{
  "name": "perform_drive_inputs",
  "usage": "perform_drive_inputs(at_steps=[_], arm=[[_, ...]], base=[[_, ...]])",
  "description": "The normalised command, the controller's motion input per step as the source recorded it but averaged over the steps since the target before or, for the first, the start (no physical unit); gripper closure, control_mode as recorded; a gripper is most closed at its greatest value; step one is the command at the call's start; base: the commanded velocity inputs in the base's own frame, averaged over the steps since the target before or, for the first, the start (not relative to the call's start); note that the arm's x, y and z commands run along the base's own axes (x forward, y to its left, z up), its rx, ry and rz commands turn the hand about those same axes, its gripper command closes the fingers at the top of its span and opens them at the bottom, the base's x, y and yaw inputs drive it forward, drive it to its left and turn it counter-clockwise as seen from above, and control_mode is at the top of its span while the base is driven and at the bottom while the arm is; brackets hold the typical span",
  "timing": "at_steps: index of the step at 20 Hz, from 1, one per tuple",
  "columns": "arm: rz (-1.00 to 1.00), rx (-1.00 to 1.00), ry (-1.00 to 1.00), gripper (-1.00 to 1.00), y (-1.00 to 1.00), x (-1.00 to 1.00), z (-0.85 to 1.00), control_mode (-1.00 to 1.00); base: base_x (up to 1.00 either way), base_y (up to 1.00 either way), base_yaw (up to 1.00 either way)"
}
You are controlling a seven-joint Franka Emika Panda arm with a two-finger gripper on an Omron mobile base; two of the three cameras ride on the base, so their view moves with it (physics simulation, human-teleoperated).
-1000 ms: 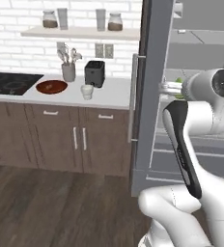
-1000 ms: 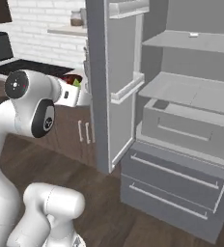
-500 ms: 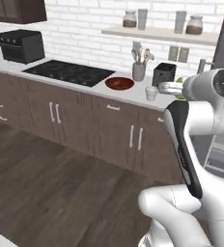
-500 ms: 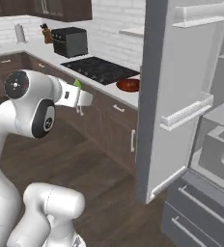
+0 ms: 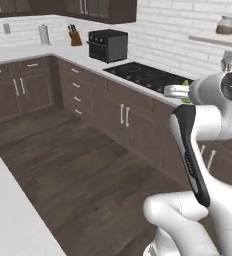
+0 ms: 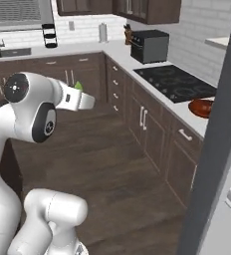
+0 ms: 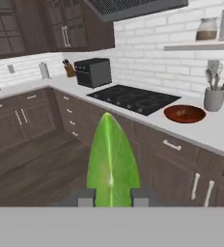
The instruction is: Grab a lemon wedge from the fridge and one ice cube from the ice bowl, and put them in the glass of lemonade.
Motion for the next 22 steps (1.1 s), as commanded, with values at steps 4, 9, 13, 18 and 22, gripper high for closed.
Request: perform_drive_inputs(at_steps=[4, 9, 13, 18, 22], arm=[[0.00, 0.00, 0.00, 1.00, 0.00, 0.00, 0.00, 1.00], [0.00, 0.00, 0.00, 1.00, 0.00, 0.00, 0.00, 1.00], [0.00, 0.00, 0.00, 1.00, 0.00, 0.00, 0.00, 1.00], [0.00, 0.00, 0.00, 1.00, 0.00, 0.00, 0.00, 1.00], [0.00, 0.00, 0.00, 1.00, 0.00, 0.00, 0.00, 1.00]], base=[[1.00, -0.03, 0.21], [1.00, -0.28, -0.11], [0.90, -0.38, -0.40], [0.46, -0.41, -0.53], [0.37, -0.17, -0.65]])
